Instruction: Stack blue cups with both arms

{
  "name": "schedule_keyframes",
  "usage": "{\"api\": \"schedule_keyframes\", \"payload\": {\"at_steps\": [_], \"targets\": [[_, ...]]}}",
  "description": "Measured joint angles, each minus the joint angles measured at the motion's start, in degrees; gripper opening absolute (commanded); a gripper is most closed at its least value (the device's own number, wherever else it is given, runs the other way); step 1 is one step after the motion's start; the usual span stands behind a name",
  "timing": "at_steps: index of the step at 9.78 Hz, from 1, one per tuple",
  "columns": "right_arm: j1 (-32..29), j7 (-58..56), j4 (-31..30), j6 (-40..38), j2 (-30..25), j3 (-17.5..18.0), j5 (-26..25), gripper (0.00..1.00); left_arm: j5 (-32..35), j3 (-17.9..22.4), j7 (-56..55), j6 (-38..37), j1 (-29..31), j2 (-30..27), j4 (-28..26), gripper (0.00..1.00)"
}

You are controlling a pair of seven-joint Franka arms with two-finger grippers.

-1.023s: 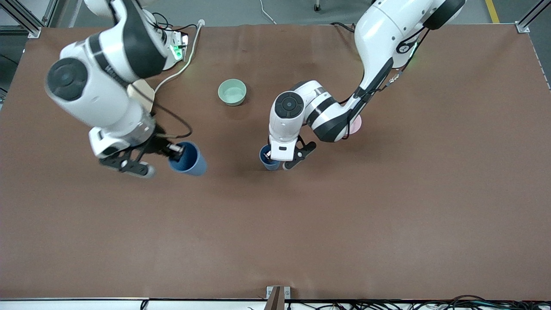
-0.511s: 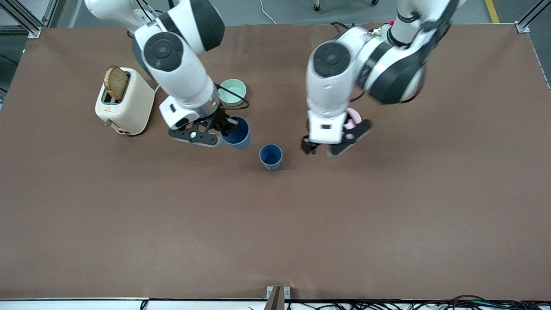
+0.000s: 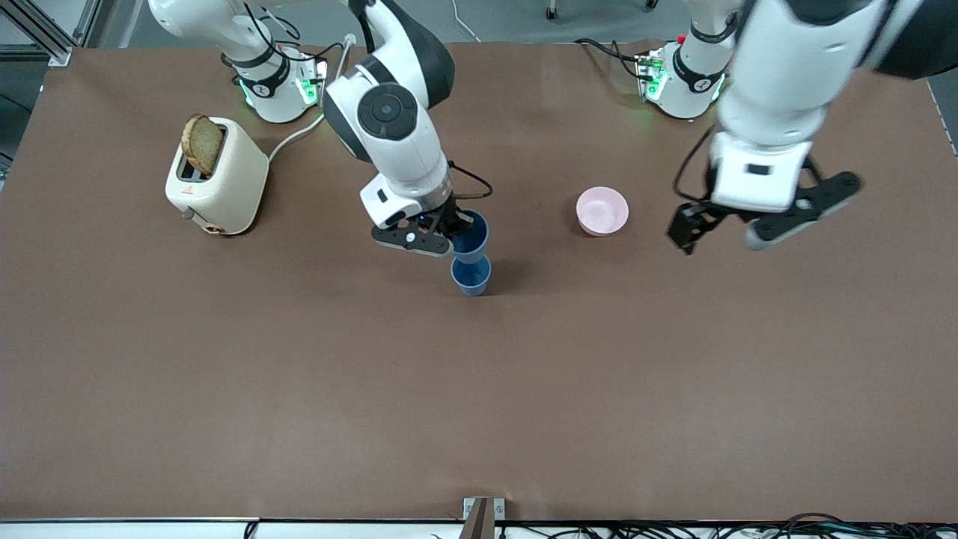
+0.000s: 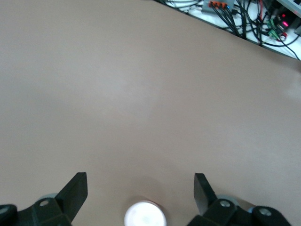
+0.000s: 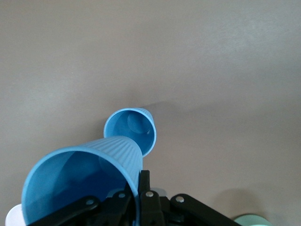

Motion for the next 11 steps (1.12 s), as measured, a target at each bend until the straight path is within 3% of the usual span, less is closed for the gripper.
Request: {"api": "schedule_keyframes", "payload": {"at_steps": [3,7,10,11], "targets": [[0.39,0.02,-0.03,2.11,2.54,-0.35,-1.16,0.01,-3.05,0.99,13.99,-1.85,6.14,-2.44,-0.13,1.00],[0.57,0.02,-0.04,3.54,4.69,-0.55,-1.43,0.02,-12.95,12.63,37.95,-6.81,5.41,-9.99,-4.01,1.00],[0.60,0.02,-0.07,4.01,5.15,-0.74,-1.85,0.05,-14.47,13.17,42.36,-4.20,3.89,-11.76,-8.83,1.00],[0.65,0.02,-0.07,4.54,5.60,-0.73,-1.86,0.45,-14.68,12.93,42.36,-3.17,3.15,-11.76,-9.77,1.00]]}}
